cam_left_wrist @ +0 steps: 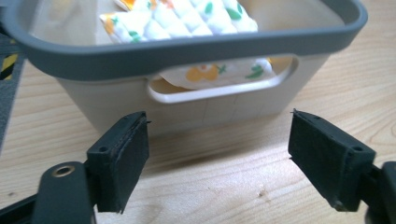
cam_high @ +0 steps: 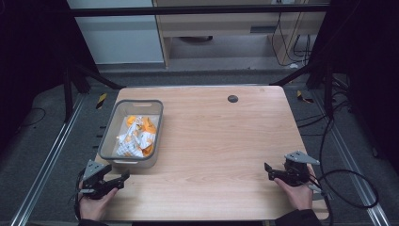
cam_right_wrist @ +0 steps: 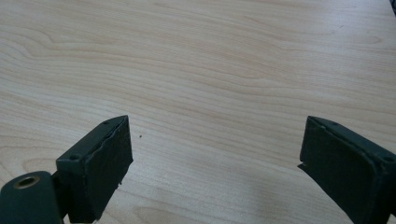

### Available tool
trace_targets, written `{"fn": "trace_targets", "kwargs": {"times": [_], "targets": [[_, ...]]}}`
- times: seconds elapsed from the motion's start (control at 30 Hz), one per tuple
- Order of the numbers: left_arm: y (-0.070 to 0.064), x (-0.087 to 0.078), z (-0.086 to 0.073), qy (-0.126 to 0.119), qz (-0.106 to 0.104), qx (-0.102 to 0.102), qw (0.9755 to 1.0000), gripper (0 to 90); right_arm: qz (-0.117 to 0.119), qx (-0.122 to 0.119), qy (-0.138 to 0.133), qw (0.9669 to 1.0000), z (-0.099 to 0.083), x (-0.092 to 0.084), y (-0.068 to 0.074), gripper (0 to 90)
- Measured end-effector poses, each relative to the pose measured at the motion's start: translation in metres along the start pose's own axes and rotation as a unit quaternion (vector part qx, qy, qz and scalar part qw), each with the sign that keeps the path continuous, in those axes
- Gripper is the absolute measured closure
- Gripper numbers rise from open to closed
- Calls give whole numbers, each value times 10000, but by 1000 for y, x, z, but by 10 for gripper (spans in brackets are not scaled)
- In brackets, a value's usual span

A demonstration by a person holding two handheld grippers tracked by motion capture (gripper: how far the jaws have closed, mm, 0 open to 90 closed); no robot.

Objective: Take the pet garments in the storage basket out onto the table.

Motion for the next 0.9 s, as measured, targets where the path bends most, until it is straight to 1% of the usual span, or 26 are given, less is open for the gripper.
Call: {"fn": "trace_targets", "kwargs": {"times": [0.03, 0.1, 0.2, 0.23, 0.27, 0.33, 0.37, 0.4, 0.5, 0.53, 0.57, 0.6, 0.67, 0.73, 0.77, 0.83, 0.87, 0.9], "targets": [[0, -1, 1, -44, 11, -51, 10000, 205, 7, 14, 15, 10000, 0, 0, 1, 91], [0, -3, 2, -53, -34, -93, 9999, 215, 55, 6, 34, 10000, -1, 0, 2, 88], [0, -4, 2, -4, -2, -74, 10000, 214, 179, -14, -11, 9998, -1, 1, 6, 84], [0, -4, 2, -4, -2, -74, 10000, 214, 196, 23, 13, 9998, 0, 0, 7, 85], [0, -5, 3, -20, -2, -107, 9999, 214, 165, -72, -14, 9998, 0, 0, 7, 85], [0, -6, 4, -28, -12, -109, 9999, 213, 179, -59, -15, 9998, 1, 0, 9, 85], [1, -8, 7, -76, -9, -157, 9998, 213, 174, -138, -31, 9997, 1, 1, 9, 85], [2, -8, 9, -106, -25, -192, 9998, 211, 175, -118, -21, 9998, 1, 1, 10, 85], [2, -11, 16, -226, -35, -210, 9995, 203, 209, -185, 0, 9996, 1, 2, 12, 85], [2, -12, 18, -260, -39, -223, 9994, 201, 218, -153, 29, 9996, 1, 2, 13, 85], [2, -13, 20, -300, -25, -227, 9993, 201, 211, -199, 22, 9996, 0, 3, 13, 85], [2, -13, 20, -300, -25, -227, 9993, 200, 217, -183, 31, 9996, 0, 2, 13, 85], [0, -15, 26, -387, -48, -246, 9989, 197, 201, -204, 16, 9996, 0, 2, 12, 85], [0, -16, 28, -398, -51, -238, 9989, 197, 209, -170, 30, 9996, 0, 2, 13, 85], [-1, -16, 31, -416, -63, -216, 9989, 197, 209, -165, 40, 9996, 0, 2, 13, 85], [-2, -17, 33, -436, -64, -217, 9988, 197, 190, -236, -6, 9995, 1, 2, 12, 85], [-3, -17, 36, -473, -85, -216, 9986, 197, 199, -235, -34, 9995, 2, 2, 12, 85], [-3, -17, 36, -473, -85, -216, 9986, 197, 199, -235, -34, 9995, 2, 2, 12, 85]]}}
Point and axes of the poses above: each handheld gripper's, and its own axes: x roughly forward along the jaws, z roughly out of its top, y roughly to its left, the point moved 8 cm from there along x, roughly forward along the jaws, and after that the axes turned 7 degrees about -y, right-handed, at the moved point
